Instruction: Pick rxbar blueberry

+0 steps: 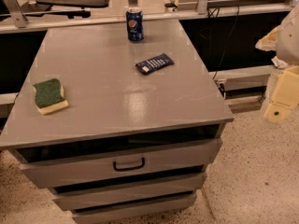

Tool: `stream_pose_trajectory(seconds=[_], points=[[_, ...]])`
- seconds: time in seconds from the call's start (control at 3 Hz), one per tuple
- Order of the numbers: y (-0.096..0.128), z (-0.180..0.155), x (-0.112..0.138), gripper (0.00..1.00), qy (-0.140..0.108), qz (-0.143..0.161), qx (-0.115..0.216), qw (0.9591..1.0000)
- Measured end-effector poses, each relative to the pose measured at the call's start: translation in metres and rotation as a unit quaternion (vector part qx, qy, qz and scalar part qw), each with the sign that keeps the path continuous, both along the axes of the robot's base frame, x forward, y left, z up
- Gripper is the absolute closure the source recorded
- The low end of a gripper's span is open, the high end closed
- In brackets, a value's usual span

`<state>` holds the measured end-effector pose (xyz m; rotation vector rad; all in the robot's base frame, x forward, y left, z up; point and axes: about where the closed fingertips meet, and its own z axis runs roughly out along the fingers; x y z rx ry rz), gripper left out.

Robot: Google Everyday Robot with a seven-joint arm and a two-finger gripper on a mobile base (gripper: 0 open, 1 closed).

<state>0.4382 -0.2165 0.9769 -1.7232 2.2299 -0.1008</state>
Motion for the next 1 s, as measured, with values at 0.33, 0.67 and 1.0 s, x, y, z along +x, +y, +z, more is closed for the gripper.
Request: stream_pose_trajectory(seconds=[0.33,0.67,1.0], points=[[0.000,0.000,0.000,0.00,0.000,0.000,0.000,1.0000],[0.004,-0.004,0.012,0.00,-0.024,0.006,0.020,0.9995],[0.023,-0.024,0.058,0.00,-0.065,0.023,0.088,0.9938]])
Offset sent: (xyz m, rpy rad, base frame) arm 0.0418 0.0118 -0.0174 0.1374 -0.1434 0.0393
